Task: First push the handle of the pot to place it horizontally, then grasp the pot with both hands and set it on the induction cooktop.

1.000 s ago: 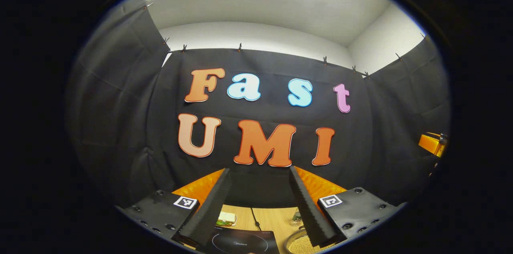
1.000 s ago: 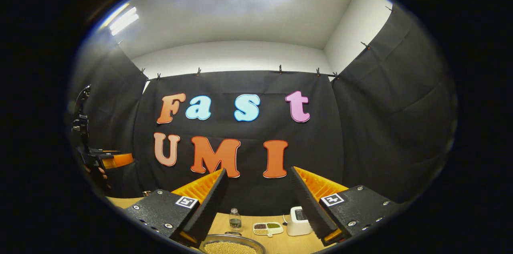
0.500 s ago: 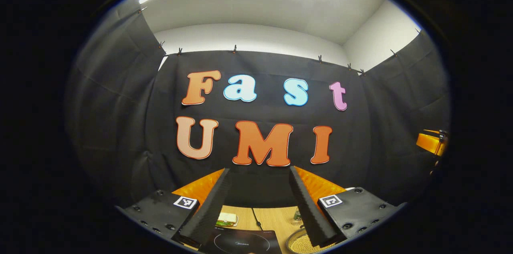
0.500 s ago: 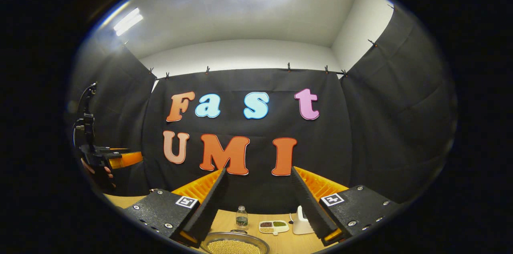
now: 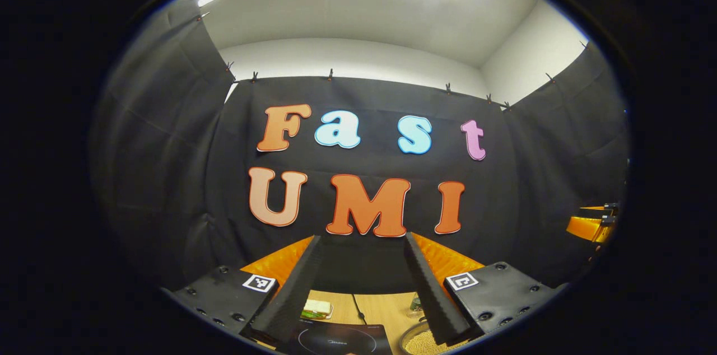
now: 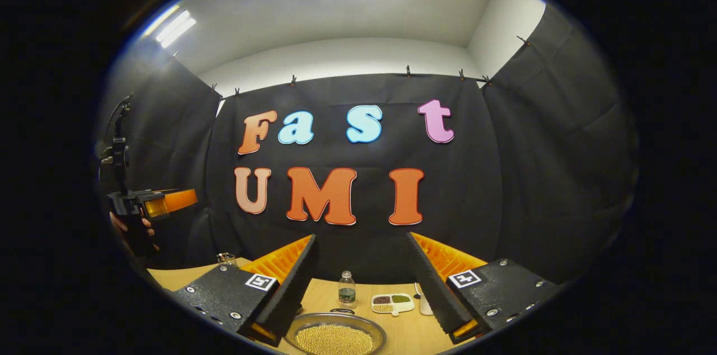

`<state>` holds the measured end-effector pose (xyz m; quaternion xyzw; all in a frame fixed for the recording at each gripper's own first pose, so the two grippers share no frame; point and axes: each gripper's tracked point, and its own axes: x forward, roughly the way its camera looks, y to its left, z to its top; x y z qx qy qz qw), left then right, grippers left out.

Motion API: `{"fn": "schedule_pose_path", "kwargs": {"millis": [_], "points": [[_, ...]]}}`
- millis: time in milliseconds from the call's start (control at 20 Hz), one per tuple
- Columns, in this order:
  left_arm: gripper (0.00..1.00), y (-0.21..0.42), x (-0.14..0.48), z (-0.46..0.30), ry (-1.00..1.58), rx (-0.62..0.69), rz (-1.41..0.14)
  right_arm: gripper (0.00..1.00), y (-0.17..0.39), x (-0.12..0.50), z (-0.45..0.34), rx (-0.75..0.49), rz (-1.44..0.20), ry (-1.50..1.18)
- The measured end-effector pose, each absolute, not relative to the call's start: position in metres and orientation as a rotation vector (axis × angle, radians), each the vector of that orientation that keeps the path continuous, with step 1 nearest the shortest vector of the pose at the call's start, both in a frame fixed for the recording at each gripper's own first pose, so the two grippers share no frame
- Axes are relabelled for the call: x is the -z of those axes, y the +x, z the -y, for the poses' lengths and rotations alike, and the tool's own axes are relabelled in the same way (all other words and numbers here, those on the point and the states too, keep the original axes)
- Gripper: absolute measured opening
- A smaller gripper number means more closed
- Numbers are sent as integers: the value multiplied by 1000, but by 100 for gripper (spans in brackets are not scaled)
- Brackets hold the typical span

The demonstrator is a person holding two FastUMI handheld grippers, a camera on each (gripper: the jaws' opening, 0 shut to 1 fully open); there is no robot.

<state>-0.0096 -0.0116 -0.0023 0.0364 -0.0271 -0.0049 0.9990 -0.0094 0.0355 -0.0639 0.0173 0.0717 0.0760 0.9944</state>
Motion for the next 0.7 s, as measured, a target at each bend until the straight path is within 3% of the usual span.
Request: {"fn": "schedule_pose_path", "kwargs": {"millis": [150,350,500,700], "points": [[97,-5,13,9,77,6,32,96,-13,90,-43,-173,-200,46],[92,-1,19,0,82,-11,17,92,-17,141,-48,-193,-328,19],[92,0,21,-3,90,-17,18,76,-25,166,-63,-235,-401,37],[97,0,29,-6,111,-30,15,65,-39,217,-81,-276,-560,77]]}}
